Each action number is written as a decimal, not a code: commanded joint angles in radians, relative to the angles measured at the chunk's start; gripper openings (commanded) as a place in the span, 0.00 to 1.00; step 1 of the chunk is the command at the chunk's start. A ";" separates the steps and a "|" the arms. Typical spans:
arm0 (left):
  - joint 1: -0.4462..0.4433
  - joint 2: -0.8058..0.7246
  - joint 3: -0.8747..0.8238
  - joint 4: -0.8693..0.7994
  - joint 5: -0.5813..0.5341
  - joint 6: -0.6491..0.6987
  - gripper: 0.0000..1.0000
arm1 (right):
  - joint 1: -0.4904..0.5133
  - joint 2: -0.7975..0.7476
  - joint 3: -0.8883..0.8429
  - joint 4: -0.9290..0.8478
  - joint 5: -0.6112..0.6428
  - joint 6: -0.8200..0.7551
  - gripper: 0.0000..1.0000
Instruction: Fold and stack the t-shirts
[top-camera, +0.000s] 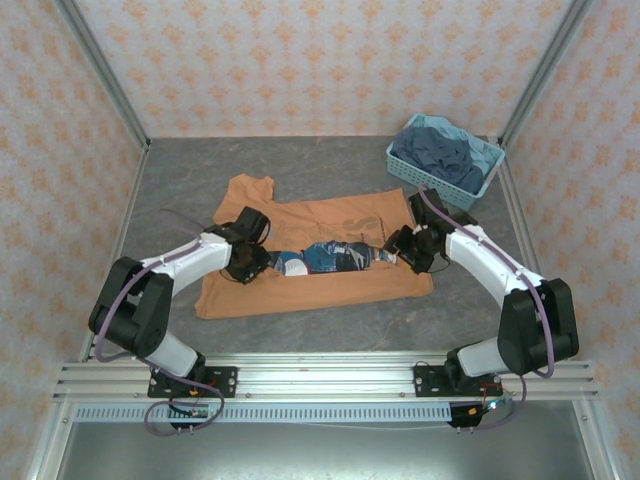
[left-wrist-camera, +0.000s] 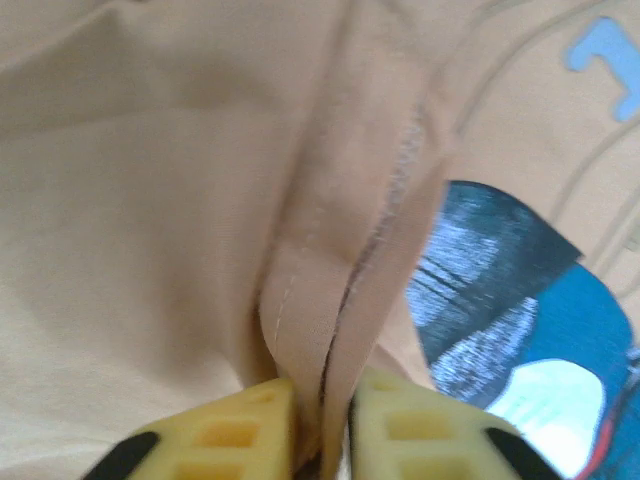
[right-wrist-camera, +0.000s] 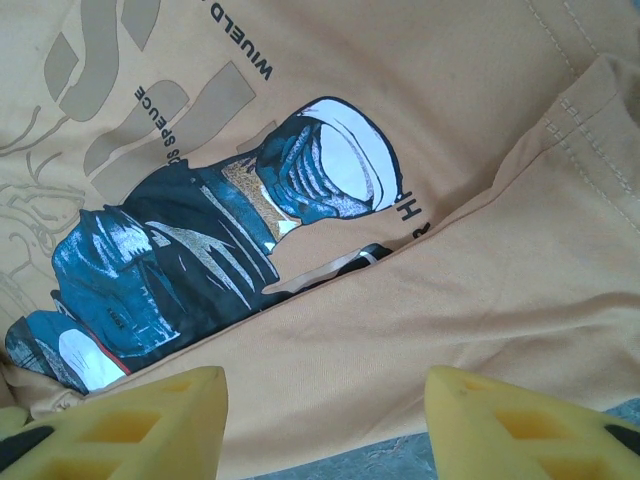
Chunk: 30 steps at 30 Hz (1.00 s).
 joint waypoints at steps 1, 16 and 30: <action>-0.020 0.009 0.076 -0.032 -0.025 0.026 0.13 | 0.004 0.000 0.009 0.001 0.008 0.009 0.54; -0.086 0.200 0.308 -0.162 -0.047 0.148 0.07 | 0.003 0.031 0.006 0.005 0.009 0.025 0.51; -0.121 0.235 0.431 -0.253 -0.170 0.235 0.63 | 0.003 0.035 -0.023 0.018 0.014 0.031 0.51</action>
